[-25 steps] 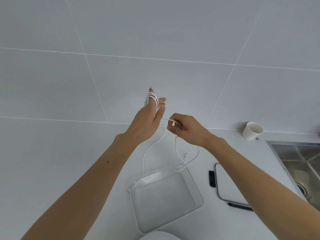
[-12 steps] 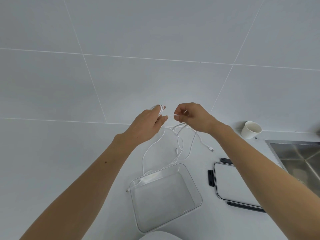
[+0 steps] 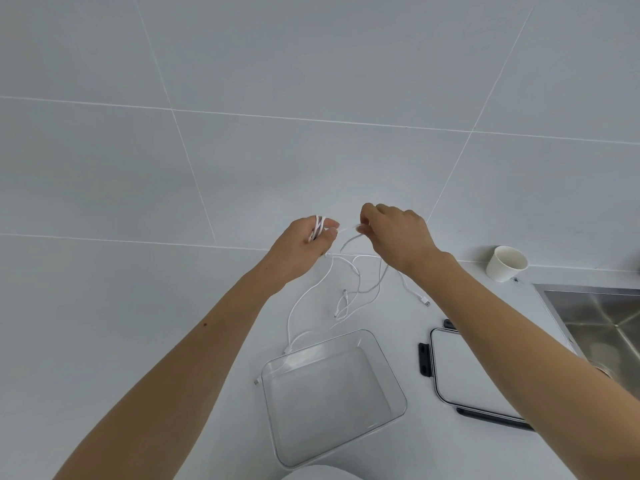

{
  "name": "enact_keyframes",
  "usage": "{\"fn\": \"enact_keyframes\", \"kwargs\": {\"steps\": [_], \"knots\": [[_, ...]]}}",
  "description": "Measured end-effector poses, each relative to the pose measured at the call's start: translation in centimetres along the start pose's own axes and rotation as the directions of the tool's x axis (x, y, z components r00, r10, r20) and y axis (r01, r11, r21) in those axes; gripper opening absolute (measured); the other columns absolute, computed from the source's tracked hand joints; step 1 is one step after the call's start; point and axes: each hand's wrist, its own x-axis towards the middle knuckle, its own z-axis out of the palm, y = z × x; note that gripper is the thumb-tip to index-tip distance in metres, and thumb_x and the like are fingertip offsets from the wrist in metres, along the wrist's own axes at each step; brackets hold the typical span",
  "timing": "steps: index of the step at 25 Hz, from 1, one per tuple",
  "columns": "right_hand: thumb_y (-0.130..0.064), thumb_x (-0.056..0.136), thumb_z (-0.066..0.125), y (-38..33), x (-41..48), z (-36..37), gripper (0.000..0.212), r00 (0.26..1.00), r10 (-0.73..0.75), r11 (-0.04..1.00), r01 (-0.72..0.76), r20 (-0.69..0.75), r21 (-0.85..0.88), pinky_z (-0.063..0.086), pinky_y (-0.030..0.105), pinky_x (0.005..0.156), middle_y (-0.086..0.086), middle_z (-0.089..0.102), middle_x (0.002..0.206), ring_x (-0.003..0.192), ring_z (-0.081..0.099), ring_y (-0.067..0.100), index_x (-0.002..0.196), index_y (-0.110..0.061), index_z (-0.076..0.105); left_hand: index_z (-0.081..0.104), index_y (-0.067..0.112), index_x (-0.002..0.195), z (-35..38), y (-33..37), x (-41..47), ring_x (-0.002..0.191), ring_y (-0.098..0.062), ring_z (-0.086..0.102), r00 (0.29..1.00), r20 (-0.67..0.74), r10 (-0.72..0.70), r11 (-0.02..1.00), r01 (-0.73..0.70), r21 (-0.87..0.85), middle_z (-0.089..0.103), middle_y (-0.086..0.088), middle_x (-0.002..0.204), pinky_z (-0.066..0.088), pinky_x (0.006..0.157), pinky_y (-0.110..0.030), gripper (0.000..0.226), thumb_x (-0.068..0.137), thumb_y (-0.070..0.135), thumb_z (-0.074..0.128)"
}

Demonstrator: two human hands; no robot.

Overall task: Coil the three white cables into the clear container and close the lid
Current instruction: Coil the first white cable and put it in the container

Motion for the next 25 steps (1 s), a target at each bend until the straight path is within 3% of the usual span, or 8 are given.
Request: {"fn": "enact_keyframes", "kwargs": {"steps": [4,8,10,13,17,20,22,25], "knots": [[-0.027,0.102,0.048,-0.3,0.5,-0.4,0.018,0.992,0.026,1.000,-0.026,-0.125,0.006,0.045,0.040,0.075,0.006,0.066,0.086,0.076,0.061,0.033,0.102,-0.010,0.053,0.071,0.007,0.093,0.1,0.8,-0.8,0.056,-0.015,0.033,0.976,0.204,-0.083,0.985,0.111,-0.132,0.039,0.005,0.055,0.033,0.065,-0.028,0.036,0.101,0.034,0.047],[-0.012,0.101,0.041,0.1,0.9,-0.5,0.009,0.993,0.083,0.995,-0.078,-0.081,0.064,0.036,0.035,0.063,0.006,0.068,0.092,0.073,0.059,0.037,0.106,-0.007,0.046,0.068,0.023,0.057,0.0,2.6,-1.8,0.058,-0.021,0.017,0.924,0.381,0.041,0.923,0.112,-0.369,0.031,-0.021,0.064,0.028,0.058,-0.024,0.054,0.103,0.029,0.040],[-0.009,0.100,0.035,0.3,0.8,-0.3,0.011,0.992,0.115,0.987,-0.109,-0.049,0.117,0.037,0.036,0.060,0.009,0.065,0.088,0.070,0.055,0.040,0.107,-0.007,0.043,0.068,0.022,0.058,-0.1,2.7,-1.7,0.048,-0.014,0.019,0.919,0.385,0.087,0.846,0.136,-0.516,0.031,-0.010,0.057,0.028,0.054,-0.021,0.051,0.101,0.029,0.042],[-0.006,0.098,0.033,0.1,0.5,0.3,0.014,0.991,0.131,0.978,-0.129,0.002,0.166,0.036,0.037,0.058,0.010,0.054,0.077,0.066,0.049,0.040,0.108,-0.008,0.043,0.066,0.012,0.076,-0.5,2.9,-1.2,0.034,-0.001,0.030,0.934,0.331,0.136,0.613,0.183,-0.768,0.040,0.010,0.044,0.031,0.048,-0.016,0.031,0.096,0.027,0.048],[-0.006,0.097,0.035,-0.6,0.0,1.2,0.011,0.994,0.092,0.972,-0.103,0.062,0.213,0.030,0.035,0.053,0.009,0.044,0.067,0.060,0.042,0.037,0.106,-0.007,0.043,0.073,0.010,0.083,-0.6,3.4,-0.6,0.034,-0.002,0.040,0.959,0.237,0.154,0.416,0.155,-0.896,0.062,0.009,0.059,0.040,0.047,-0.014,0.027,0.092,0.019,0.049],[-0.011,0.101,0.038,-1.2,-0.2,1.6,0.008,0.994,0.042,0.966,-0.065,0.097,0.248,0.032,0.036,0.052,0.007,0.040,0.064,0.058,0.040,0.038,0.095,-0.013,0.033,0.078,0.006,0.087,-0.5,3.4,-0.1,0.047,-0.005,0.057,0.987,0.157,0.039,0.298,0.139,-0.944,0.075,0.000,0.083,0.049,0.055,-0.016,0.039,0.101,0.016,0.043],[-0.020,0.104,0.037,-1.6,-0.4,1.6,0.016,0.996,-0.004,0.962,-0.022,0.093,0.272,0.036,0.039,0.053,0.007,0.042,0.064,0.057,0.040,0.038,0.092,-0.015,0.027,0.074,0.004,0.101,-0.6,3.3,0.1,0.075,-0.008,0.071,0.994,0.107,0.031,0.262,0.095,-0.960,0.075,-0.003,0.102,0.056,0.069,-0.018,0.037,0.103,0.017,0.040],[-0.028,0.107,0.032,-2.6,-1.2,1.2,0.021,0.986,-0.139,0.938,0.101,0.091,0.333,0.038,0.040,0.054,0.007,0.048,0.066,0.058,0.041,0.037,0.091,-0.015,0.028,0.062,0.002,0.115,-0.8,3.0,1.0,0.112,-0.012,0.066,0.998,-0.056,-0.018,0.261,-0.049,-0.964,0.068,-0.006,0.124,0.051,0.092,-0.022,0.029,0.104,0.017,0.040]]}}
